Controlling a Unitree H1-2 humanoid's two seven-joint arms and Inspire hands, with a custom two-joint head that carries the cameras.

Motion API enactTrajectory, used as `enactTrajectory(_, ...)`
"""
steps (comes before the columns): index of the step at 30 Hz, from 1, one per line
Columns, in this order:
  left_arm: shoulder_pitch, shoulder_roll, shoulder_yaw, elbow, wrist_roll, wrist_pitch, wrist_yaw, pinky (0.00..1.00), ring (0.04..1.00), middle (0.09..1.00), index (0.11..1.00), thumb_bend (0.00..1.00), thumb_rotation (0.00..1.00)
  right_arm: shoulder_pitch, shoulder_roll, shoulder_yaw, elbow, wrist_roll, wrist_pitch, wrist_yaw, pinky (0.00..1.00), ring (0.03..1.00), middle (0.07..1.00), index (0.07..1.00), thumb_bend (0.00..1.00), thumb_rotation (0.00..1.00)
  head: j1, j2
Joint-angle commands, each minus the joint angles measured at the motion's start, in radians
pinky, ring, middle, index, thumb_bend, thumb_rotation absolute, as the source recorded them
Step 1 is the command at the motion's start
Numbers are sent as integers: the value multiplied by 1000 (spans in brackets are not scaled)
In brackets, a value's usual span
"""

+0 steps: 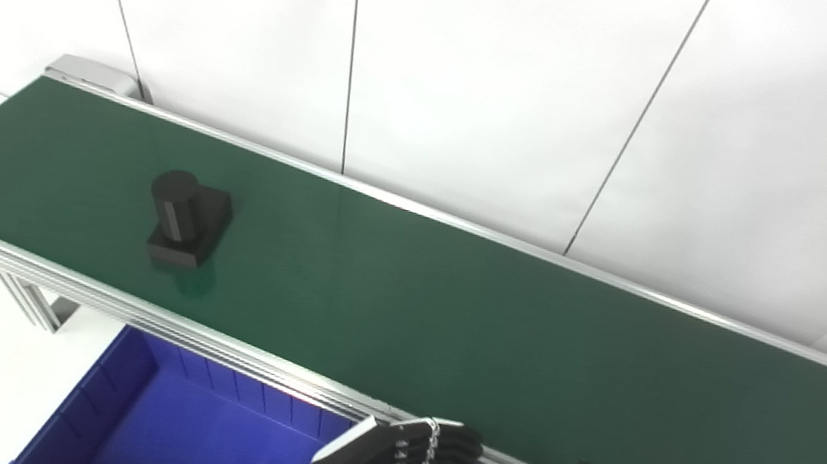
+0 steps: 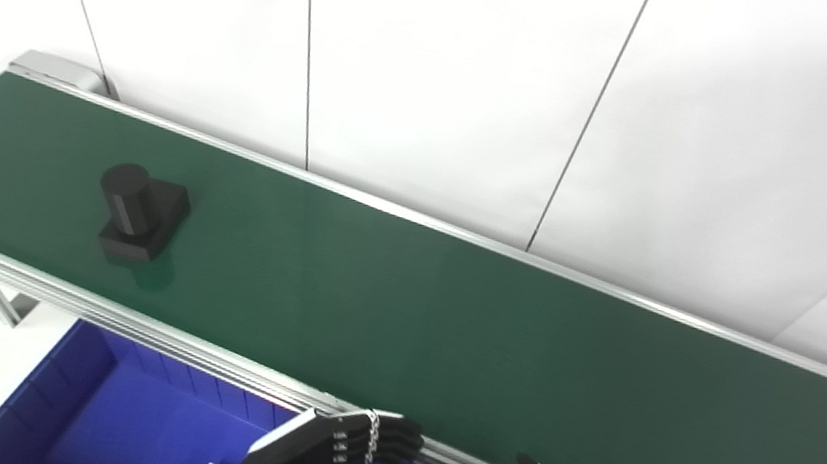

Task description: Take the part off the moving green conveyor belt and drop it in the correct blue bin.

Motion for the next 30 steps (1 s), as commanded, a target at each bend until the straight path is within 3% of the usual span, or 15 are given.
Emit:
enactTrajectory(1,-19,-11,-4,-9,11,-41,7,832,807,803,786,1000,298,-11,-1,-9,-12,17,-57,4,693,777,816,890,571,642,5,-3)
enactTrajectory(13,-37,-28,-11,32,34,-73,15,796,797,804,788,1000,282,-15,-1,-36,-14,26,-70,0,704,777,812,895,533,635,53,-21)
enactTrajectory(24,-45,-35,-22,48,33,-82,23,787,793,797,784,1000,262,-14,5,-67,-136,-21,-23,-17,676,755,798,871,510,660,64,-23)
enactTrajectory(30,-46,-37,-21,46,35,-78,25,783,792,796,783,1000,266,-42,-5,-78,-200,-48,4,-9,676,758,797,862,528,610,60,-22)
